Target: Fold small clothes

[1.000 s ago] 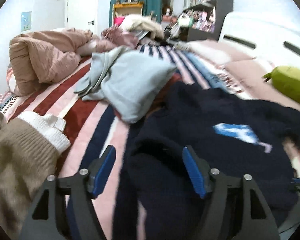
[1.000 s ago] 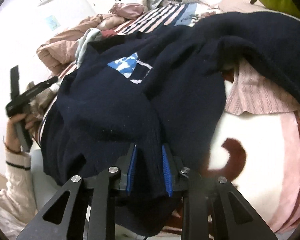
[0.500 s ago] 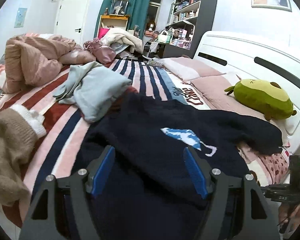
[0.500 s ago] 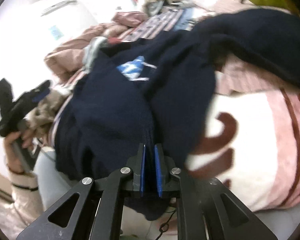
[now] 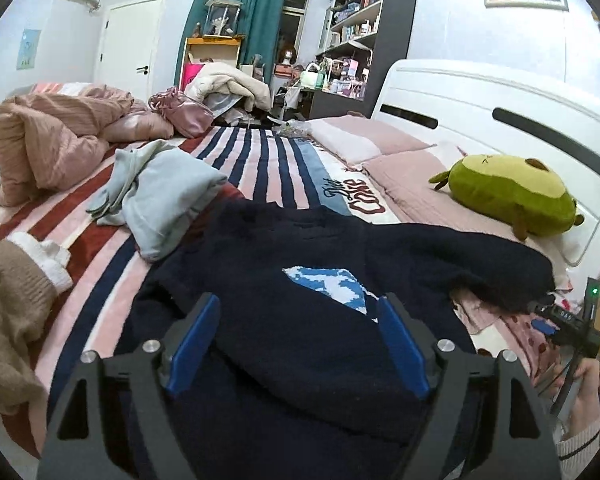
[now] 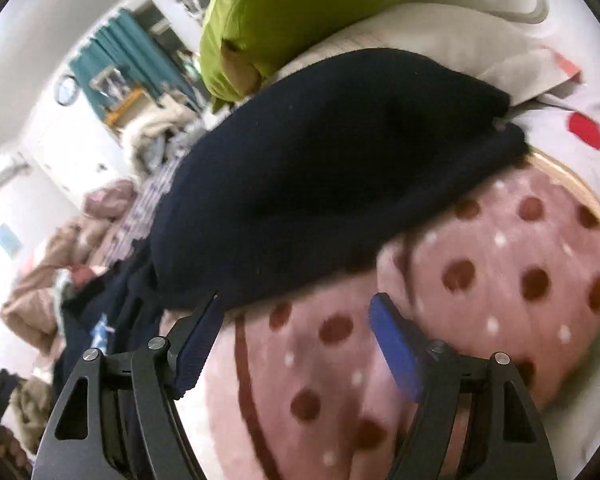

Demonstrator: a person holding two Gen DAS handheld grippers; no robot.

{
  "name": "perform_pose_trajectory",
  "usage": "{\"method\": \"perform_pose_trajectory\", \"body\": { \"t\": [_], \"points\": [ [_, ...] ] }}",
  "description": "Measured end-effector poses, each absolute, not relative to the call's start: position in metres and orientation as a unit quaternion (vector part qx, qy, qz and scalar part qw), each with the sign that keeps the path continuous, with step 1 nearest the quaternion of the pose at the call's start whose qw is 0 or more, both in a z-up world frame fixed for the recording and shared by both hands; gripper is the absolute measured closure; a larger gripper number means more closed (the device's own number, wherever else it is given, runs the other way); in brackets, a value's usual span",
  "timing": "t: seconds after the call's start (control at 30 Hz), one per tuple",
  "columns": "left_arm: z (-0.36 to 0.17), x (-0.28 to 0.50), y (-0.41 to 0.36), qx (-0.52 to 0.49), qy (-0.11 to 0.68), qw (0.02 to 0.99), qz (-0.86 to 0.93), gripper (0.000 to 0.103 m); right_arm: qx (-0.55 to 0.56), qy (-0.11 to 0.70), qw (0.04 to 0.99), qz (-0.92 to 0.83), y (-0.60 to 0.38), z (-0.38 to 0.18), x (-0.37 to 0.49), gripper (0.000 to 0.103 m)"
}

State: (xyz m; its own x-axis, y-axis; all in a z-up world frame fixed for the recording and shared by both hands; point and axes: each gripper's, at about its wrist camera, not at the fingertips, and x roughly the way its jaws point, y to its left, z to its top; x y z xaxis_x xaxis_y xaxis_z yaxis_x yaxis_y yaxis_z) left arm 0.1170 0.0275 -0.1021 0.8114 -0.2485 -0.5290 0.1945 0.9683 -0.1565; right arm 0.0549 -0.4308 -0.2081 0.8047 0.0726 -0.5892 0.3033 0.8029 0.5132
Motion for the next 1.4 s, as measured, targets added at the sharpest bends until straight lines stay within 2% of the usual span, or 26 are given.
{"method": "perform_pose_trajectory", "body": {
  "t": [0.07,0.13,0.3,0.4,0.5,0.6,0.9,1.13,1.27,1.4],
  "points": [
    [-0.101,0.119,0.023,-0.054,0.286,0.949,-0.124,0.024,0.299,0.293,0.906,-0.063,-0.435,-0.212,0.062,0.03],
    [-0.1,0.12,0.018,-0.064,0.288,0.946,-0.134,0.022,0.293,0.278,0.913,-0.055,-0.439,-0.217,0.068,0.024],
    [-0.101,0.12,0.008,-0.057,0.292,0.946,-0.128,0.021,0.317,0.246,0.916,-0.029,-0.454,-0.215,0.074,0.026],
    [-0.102,0.12,0.007,-0.059,0.293,0.946,-0.122,0.021,0.345,0.223,0.911,-0.038,-0.468,-0.215,0.073,0.076],
    [-0.103,0.122,0.007,-0.06,0.295,0.946,-0.119,0.021,0.361,0.201,0.91,-0.03,-0.469,-0.214,0.071,0.093],
    [-0.102,0.121,0.007,-0.058,0.292,0.948,-0.114,0.021,0.341,0.182,0.921,-0.038,-0.459,-0.205,0.063,0.099],
    [-0.101,0.114,0.025,-0.064,0.276,0.953,-0.103,0.021,0.272,0.096,0.957,0.009,-0.422,-0.124,0.056,0.1],
    [-0.108,0.102,0.053,-0.071,0.263,0.957,-0.096,0.02,0.191,0.053,0.974,0.106,-0.335,-0.061,0.078,0.1],
    [-0.111,0.092,0.076,-0.077,0.253,0.96,-0.091,0.019,0.138,0.08,0.969,0.188,-0.263,-0.055,0.101,0.1],
    [-0.118,0.081,0.101,-0.084,0.245,0.962,-0.082,0.017,0.087,0.16,0.943,0.279,-0.184,-0.08,0.125,0.1]
  ]
}}
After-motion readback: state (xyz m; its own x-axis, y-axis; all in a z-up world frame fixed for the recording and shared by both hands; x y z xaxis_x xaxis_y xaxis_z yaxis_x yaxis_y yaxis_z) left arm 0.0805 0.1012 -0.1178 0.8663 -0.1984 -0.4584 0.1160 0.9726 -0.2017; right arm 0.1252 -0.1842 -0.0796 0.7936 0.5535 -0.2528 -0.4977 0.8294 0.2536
